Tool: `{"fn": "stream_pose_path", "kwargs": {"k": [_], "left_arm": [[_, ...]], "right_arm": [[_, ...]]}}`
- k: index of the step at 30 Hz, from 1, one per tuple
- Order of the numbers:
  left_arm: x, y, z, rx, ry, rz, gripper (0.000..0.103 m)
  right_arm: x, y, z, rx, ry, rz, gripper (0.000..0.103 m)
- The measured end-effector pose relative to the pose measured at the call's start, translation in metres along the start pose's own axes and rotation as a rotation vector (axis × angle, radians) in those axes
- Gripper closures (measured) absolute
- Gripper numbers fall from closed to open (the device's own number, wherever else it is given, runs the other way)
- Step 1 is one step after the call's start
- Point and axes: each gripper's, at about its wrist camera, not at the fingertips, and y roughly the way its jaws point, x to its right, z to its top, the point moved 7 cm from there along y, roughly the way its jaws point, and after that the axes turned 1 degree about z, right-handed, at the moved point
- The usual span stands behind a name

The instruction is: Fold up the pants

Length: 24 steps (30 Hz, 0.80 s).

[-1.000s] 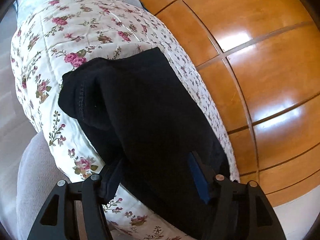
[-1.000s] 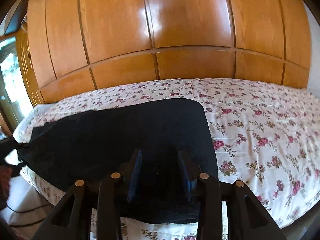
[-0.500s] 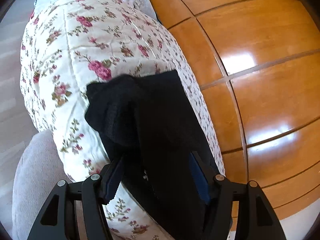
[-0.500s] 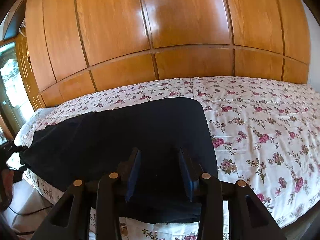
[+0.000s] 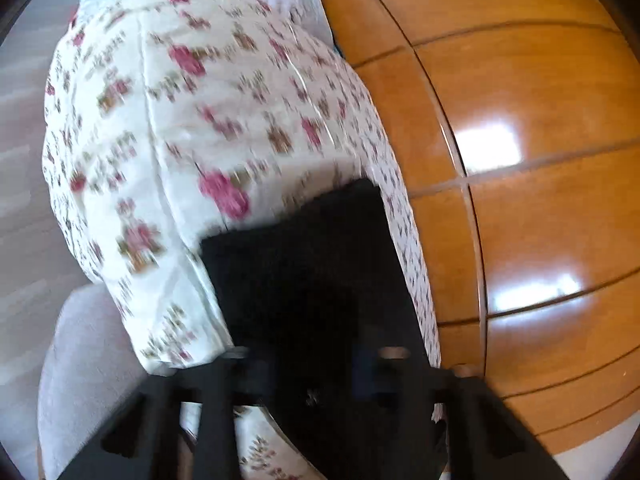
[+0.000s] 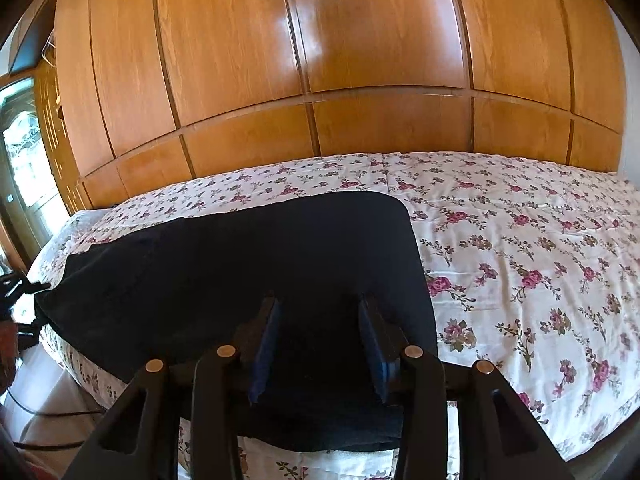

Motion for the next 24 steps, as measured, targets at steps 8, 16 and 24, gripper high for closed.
{"fn": "stream_pose_path", "kwargs": {"k": [8,16,24], "left_arm": [[-0.009,-0.026,0.008,0.099,0.062,0.102,0.057],[-0.037,-0.043,-0.01,0.113,-0.117,0.087,0.041],[-0.017,-0.012,-0.026,0.034,-0.103,0.023,0.035]], "right_arm": [[0.0,0.001,0.0,-0.002,0.007,0.001,0.061],[0.001,0.001,0.001,-0.005,0.016,0.006,0.061],[0.001,0.001,0.001,-0.007,0.016,0.01,0.061]]}}
